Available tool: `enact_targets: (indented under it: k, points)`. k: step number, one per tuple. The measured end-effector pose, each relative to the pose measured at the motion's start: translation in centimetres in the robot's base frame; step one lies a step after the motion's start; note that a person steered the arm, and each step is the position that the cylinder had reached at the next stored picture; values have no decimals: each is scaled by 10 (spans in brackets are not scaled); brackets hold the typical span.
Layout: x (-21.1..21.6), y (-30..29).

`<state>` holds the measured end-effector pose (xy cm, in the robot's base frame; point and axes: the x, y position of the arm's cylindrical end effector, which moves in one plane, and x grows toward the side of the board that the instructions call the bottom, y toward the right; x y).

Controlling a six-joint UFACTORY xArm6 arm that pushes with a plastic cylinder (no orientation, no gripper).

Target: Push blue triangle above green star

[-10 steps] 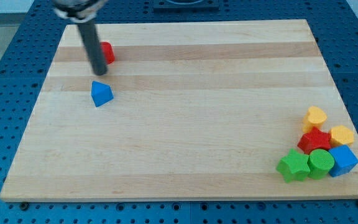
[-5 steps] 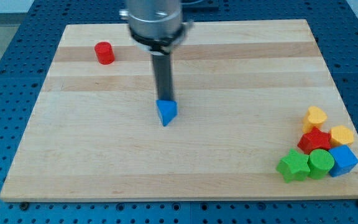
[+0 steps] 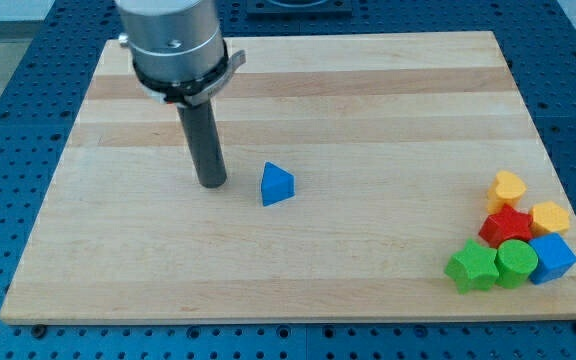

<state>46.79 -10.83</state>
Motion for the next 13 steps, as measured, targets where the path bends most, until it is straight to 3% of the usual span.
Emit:
enact_targets:
  k: [2, 4, 7, 10, 13]
  points:
    - [3, 112]
    - [42, 188]
    - [13, 183]
    - [78, 230]
    - [81, 250]
